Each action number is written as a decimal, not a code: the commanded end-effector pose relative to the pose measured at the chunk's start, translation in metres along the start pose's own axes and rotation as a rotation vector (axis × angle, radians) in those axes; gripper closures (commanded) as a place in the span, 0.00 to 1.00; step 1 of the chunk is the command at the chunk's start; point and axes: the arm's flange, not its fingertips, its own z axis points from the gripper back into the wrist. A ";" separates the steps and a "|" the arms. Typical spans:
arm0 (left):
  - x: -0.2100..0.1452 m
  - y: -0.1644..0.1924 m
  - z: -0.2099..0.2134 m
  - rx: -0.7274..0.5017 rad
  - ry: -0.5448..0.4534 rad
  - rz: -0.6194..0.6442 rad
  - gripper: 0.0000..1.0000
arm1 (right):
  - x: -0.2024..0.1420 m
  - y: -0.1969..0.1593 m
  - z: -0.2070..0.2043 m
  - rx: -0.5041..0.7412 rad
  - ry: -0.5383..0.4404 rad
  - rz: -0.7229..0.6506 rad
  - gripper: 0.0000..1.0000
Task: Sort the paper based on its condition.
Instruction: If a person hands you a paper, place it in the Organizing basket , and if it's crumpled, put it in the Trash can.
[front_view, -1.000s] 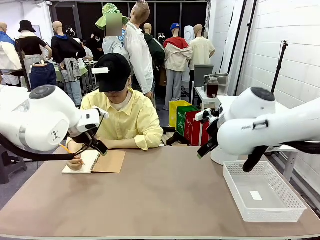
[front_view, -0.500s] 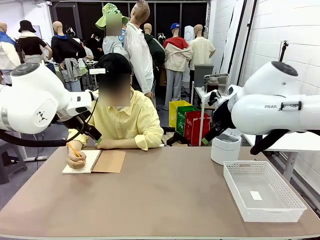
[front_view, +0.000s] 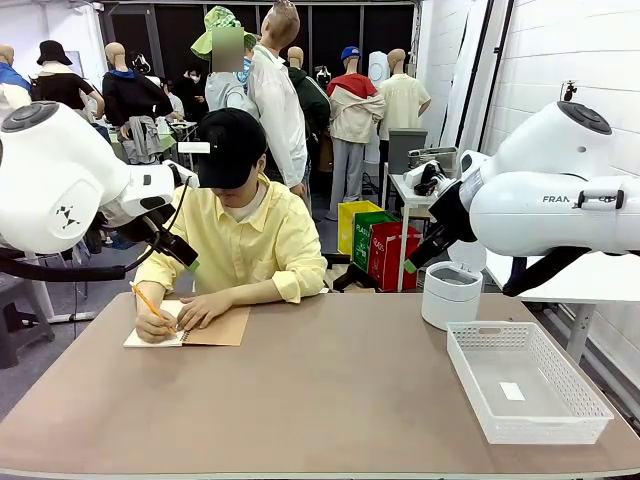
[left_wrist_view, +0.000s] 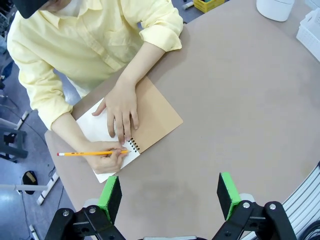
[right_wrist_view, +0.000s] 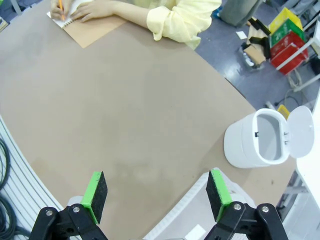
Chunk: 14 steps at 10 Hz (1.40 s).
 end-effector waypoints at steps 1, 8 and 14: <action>-0.001 0.002 0.001 0.001 0.014 -0.011 0.00 | 0.002 -0.001 -0.002 0.037 0.000 0.015 0.00; -0.009 -0.006 0.020 -0.025 0.045 0.003 0.00 | 0.012 0.000 0.000 0.089 -0.157 0.068 0.00; -0.008 -0.005 0.019 -0.013 0.045 -0.004 0.00 | 0.014 0.006 0.006 0.058 -0.124 0.057 0.00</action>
